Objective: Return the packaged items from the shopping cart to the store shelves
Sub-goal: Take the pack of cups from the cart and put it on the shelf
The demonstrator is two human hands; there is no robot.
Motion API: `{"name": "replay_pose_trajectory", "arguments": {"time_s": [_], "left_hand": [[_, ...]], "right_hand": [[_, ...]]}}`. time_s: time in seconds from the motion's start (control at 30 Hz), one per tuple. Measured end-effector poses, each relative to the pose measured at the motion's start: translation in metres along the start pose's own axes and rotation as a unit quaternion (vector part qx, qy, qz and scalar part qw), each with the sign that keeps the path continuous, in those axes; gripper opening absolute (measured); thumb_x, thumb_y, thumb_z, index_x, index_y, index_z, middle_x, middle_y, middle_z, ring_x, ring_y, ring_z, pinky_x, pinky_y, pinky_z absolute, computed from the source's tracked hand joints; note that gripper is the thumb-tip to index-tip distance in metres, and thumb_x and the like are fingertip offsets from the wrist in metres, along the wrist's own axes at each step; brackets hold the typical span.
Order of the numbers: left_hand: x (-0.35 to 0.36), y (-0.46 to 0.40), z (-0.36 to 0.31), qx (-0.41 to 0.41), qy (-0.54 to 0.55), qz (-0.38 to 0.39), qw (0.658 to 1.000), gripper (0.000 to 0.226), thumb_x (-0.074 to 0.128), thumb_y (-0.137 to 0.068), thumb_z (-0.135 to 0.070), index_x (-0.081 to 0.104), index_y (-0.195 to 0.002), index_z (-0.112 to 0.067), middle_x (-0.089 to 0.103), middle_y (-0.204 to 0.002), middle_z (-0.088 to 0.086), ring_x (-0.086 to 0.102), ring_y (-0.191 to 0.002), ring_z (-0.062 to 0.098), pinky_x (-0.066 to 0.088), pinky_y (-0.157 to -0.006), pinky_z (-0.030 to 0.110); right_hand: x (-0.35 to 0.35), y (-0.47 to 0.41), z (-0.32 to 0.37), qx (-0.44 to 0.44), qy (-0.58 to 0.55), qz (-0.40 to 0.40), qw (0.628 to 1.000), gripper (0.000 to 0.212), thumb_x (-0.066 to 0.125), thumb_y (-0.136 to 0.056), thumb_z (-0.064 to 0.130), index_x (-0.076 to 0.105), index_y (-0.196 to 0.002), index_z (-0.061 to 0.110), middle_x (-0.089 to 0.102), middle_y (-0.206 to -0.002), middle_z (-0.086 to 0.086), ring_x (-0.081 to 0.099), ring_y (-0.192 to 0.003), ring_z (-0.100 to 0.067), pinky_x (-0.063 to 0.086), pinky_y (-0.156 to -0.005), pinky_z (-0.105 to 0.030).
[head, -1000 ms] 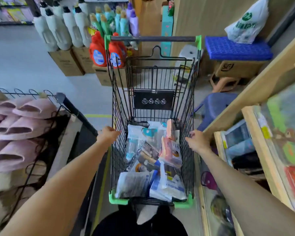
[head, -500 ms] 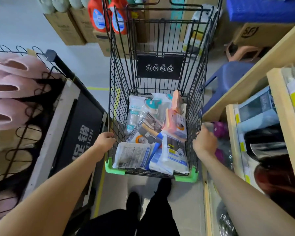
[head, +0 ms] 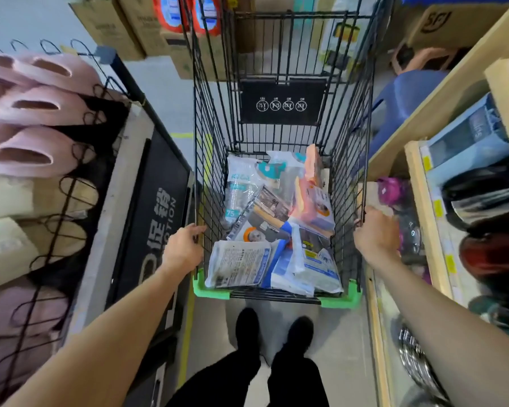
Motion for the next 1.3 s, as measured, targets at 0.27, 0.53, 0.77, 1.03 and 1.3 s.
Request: {"name": "replay_pose_trajectory", "arguments": {"time_s": [0.27, 0.53, 0.77, 1.03, 1.3], "left_hand": [[0.026, 0.063, 0.050, 0.005, -0.062, -0.053, 0.997, 0.049, 0.054, -0.087, -0.001, 0.071, -0.120, -0.033, 0.074, -0.112, 0.007, 0.070, -0.093, 0.031, 0.056, -0.080, 0.036], [0.065, 0.157, 0.092, -0.022, -0.004, -0.041, 0.999, 0.047, 0.058, -0.087, -0.002, 0.070, -0.119, -0.034, 0.076, -0.099, 0.005, 0.064, -0.076, 0.022, 0.051, -0.079, 0.029], [0.100, 0.232, 0.138, -0.019, 0.034, 0.010, 0.999, 0.051, 0.053, -0.079, -0.001, 0.075, -0.108, -0.036, 0.077, -0.091, -0.001, 0.054, -0.052, 0.005, 0.046, -0.059, 0.023], [0.147, 0.314, 0.164, -0.087, 0.121, -0.116, 0.982, 0.050, 0.055, -0.076, 0.006, 0.075, -0.098, -0.034, 0.070, -0.121, -0.008, 0.064, -0.099, 0.020, 0.052, -0.088, 0.041], [0.168, 0.269, 0.084, 0.149, 0.203, -0.062, 0.966, 0.035, 0.065, -0.084, 0.001, 0.061, -0.113, -0.018, 0.061, -0.116, -0.001, 0.057, -0.109, 0.019, 0.049, -0.091, 0.036]], "right_hand": [[0.011, 0.071, -0.024, -0.007, -0.034, 0.030, 0.999, 0.040, 0.069, -0.083, 0.000, 0.066, -0.122, 0.008, 0.074, -0.101, -0.017, 0.069, -0.096, -0.035, 0.057, -0.086, -0.041], [0.006, 0.160, -0.063, -0.001, -0.024, 0.051, 0.998, 0.033, 0.070, -0.086, 0.004, 0.065, -0.119, 0.004, 0.070, -0.097, -0.016, 0.067, -0.097, -0.036, 0.054, -0.086, -0.043], [0.011, 0.249, -0.104, 0.043, 0.021, 0.069, 0.996, 0.029, 0.073, -0.085, 0.004, 0.066, -0.113, 0.001, 0.071, -0.100, -0.022, 0.068, -0.096, -0.037, 0.055, -0.077, -0.033], [0.020, 0.303, -0.169, 0.000, -0.012, 0.092, 0.996, 0.036, 0.085, -0.070, 0.017, 0.071, -0.103, 0.014, 0.073, -0.099, -0.010, 0.069, -0.094, -0.031, 0.055, -0.083, -0.040], [0.070, 0.342, -0.088, -0.291, 0.019, 0.104, 0.951, 0.053, 0.071, -0.085, 0.016, 0.055, -0.136, 0.019, 0.056, -0.132, -0.003, 0.052, -0.123, -0.024, 0.046, -0.106, -0.041]]}}
Point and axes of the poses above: each hand's wrist, its own y-axis away from the middle knuckle, its own x-axis out of the palm, z = x × y, the point moved 3 cm from there along -y, towards the middle knuckle
